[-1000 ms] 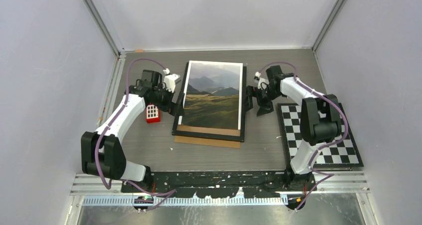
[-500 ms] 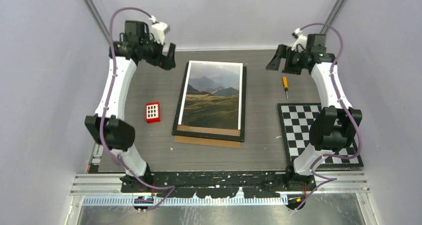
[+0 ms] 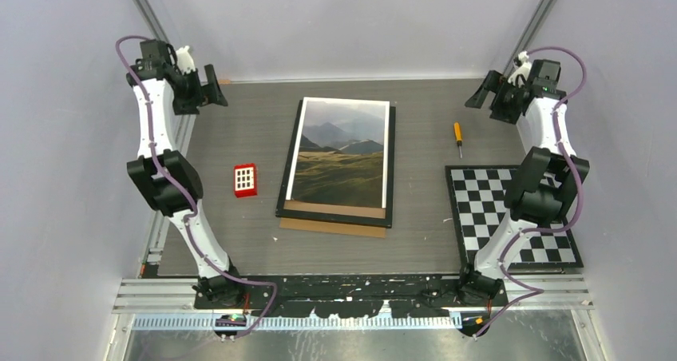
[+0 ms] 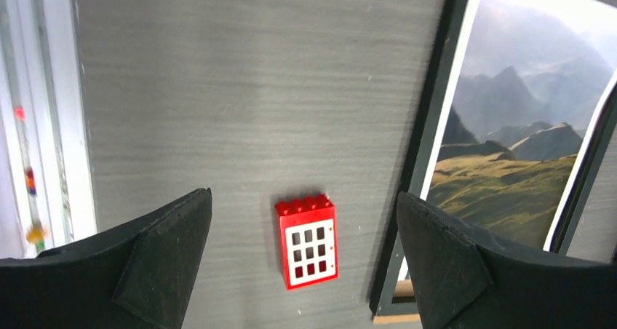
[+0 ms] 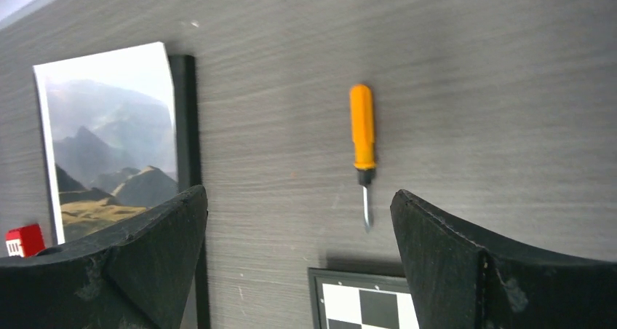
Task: Take the photo out of the frame
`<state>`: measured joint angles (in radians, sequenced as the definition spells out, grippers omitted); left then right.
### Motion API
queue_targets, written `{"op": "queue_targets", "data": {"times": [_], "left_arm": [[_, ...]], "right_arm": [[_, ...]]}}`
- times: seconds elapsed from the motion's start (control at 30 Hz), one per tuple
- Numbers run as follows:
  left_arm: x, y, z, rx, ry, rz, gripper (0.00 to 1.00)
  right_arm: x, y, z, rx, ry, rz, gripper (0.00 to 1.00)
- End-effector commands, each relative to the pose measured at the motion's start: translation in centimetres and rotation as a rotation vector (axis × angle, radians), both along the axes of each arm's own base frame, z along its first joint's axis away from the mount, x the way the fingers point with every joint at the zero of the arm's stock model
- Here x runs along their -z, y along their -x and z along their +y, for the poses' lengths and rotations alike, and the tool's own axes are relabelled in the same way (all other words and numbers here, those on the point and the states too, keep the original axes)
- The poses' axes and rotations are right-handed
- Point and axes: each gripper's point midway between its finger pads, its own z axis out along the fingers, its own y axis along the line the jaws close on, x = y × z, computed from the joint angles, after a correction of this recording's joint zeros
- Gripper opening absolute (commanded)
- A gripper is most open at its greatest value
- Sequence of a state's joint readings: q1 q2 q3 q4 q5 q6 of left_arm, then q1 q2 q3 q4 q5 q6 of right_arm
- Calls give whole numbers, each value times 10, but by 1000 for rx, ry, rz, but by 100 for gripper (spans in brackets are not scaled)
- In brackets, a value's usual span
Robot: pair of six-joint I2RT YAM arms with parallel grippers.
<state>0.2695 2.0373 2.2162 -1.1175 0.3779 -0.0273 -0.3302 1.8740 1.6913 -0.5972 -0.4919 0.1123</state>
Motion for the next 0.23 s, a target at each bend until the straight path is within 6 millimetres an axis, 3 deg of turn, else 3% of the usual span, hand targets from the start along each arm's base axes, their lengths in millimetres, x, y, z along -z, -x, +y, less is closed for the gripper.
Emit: {"op": "queue_targets", "data": {"times": [0.0, 0.2], "left_arm": [[24, 10, 9, -72, -1, 68, 100], [29, 16, 12, -75, -21, 72, 100]], "right_arm": [[15, 3, -15, 30, 38, 10, 100], [23, 5, -17, 27, 40, 30, 100]]}}
